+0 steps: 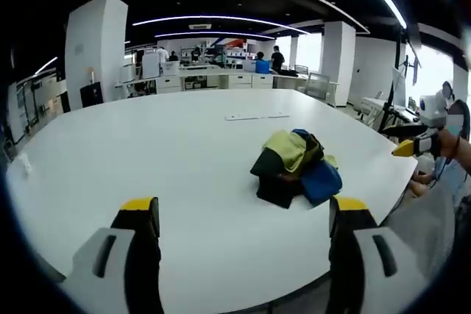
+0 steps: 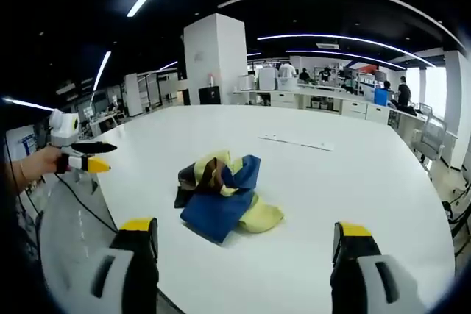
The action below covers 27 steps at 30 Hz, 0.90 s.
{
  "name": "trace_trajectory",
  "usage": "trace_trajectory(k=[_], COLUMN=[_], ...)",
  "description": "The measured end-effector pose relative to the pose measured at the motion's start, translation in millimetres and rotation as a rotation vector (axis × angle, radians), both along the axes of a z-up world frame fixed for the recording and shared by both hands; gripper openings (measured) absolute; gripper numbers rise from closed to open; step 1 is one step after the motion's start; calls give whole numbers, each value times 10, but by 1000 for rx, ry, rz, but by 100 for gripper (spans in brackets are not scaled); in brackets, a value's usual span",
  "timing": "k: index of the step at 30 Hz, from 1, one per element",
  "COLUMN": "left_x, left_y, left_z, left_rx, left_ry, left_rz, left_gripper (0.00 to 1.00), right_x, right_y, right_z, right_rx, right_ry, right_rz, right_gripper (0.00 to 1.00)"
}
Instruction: Fold the garment on the visible template until the final outline fits inside the template.
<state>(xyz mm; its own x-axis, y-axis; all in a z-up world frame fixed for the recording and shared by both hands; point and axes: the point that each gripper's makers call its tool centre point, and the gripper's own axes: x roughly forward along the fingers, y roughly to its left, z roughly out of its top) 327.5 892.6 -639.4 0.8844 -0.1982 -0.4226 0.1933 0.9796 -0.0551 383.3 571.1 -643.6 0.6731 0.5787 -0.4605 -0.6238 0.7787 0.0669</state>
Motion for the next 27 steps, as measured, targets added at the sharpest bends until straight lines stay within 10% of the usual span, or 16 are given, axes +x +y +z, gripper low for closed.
trace_trajectory(k=[27], left_x=[24], left_y=[-74], left_z=[-21], left_rx=[-3], left_ry=[8], left_rz=[-19], left_gripper=[91], right_x=[-40], right_y=[-43], right_z=[-101], right_rx=[-45], right_ry=[12], right_rz=[5], right_gripper=[100])
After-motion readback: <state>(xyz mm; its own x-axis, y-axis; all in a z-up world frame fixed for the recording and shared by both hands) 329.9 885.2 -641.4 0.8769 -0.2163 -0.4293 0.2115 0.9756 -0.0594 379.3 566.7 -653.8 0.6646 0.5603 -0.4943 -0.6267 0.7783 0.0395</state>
